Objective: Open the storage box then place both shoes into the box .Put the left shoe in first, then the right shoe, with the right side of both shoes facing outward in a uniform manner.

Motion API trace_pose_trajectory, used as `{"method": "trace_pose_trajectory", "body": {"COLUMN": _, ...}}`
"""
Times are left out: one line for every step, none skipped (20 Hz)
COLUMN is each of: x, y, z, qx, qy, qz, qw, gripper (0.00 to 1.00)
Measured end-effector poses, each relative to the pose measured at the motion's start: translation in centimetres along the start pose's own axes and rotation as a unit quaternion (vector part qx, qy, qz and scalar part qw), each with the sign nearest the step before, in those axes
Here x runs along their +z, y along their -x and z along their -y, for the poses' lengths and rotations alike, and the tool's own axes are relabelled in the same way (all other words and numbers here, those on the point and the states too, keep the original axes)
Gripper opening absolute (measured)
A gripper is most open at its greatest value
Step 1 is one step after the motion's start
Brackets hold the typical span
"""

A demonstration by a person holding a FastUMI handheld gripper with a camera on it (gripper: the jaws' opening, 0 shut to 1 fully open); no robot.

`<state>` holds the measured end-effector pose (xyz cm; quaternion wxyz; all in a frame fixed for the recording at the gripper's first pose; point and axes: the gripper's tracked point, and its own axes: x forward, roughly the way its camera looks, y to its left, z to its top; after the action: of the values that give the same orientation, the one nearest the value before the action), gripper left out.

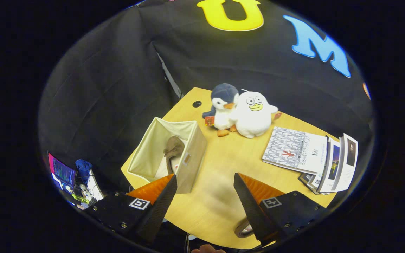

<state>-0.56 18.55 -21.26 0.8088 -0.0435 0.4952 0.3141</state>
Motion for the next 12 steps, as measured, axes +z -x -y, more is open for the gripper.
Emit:
{"method": "trace_pose_trajectory", "body": {"x": -0.7, "y": 0.6, "z": 0.7, "qx": -0.002, "qy": -0.007, "qz": 0.005, "qw": 1.000, "gripper": 0.99}}
{"method": "trace_pose_trajectory", "body": {"x": -1.6, "y": 1.3, "z": 1.5, "qx": -0.006, "qy": -0.013, "qz": 0.007, "qw": 1.000, "gripper": 0.99}}
{"method": "trace_pose_trajectory", "body": {"x": -2.4, "y": 1.9, "z": 2.8, "qx": -0.016, "qy": -0.018, "qz": 0.010, "qw": 1.000, "gripper": 0.99}}
{"method": "trace_pose_trajectory", "body": {"x": -3.2, "y": 2.5, "z": 3.9, "qx": -0.025, "qy": -0.021, "qz": 0.014, "qw": 0.999, "gripper": 1.00}}
{"method": "trace_pose_trajectory", "body": {"x": -4.0, "y": 3.0, "z": 4.8, "qx": -0.032, "qy": -0.028, "qz": 0.017, "qw": 0.999, "gripper": 1.00}}
{"method": "trace_pose_trajectory", "body": {"x": -4.8, "y": 3.5, "z": 5.5, "qx": -0.036, "qy": -0.038, "qz": 0.020, "qw": 0.998, "gripper": 0.99}}
{"method": "trace_pose_trajectory", "body": {"x": -5.4, "y": 3.9, "z": 6.1, "qx": -0.036, "qy": -0.049, "qz": 0.026, "qw": 0.998, "gripper": 1.00}}
{"method": "trace_pose_trajectory", "body": {"x": -5.9, "y": 4.3, "z": 6.8, "qx": -0.036, "qy": -0.059, "qz": 0.037, "qw": 0.997, "gripper": 0.99}}
{"method": "trace_pose_trajectory", "body": {"x": -6.3, "y": 4.6, "z": 7.4, "qx": -0.036, "qy": -0.068, "qz": 0.052, "qw": 0.996, "gripper": 0.99}}
{"method": "trace_pose_trajectory", "body": {"x": -7.1, "y": 4.8, "z": 8.1, "qx": -0.041, "qy": -0.074, "qz": 0.061, "qw": 0.995, "gripper": 0.99}}
{"method": "trace_pose_trajectory", "body": {"x": -8.1, "y": 5.0, "z": 9.0, "qx": -0.048, "qy": -0.076, "qz": 0.064, "qw": 0.994, "gripper": 0.99}}
{"method": "trace_pose_trajectory", "body": {"x": -9.2, "y": 5.0, "z": 10.0, "qx": -0.061, "qy": -0.079, "qz": 0.064, "qw": 0.993, "gripper": 0.99}}
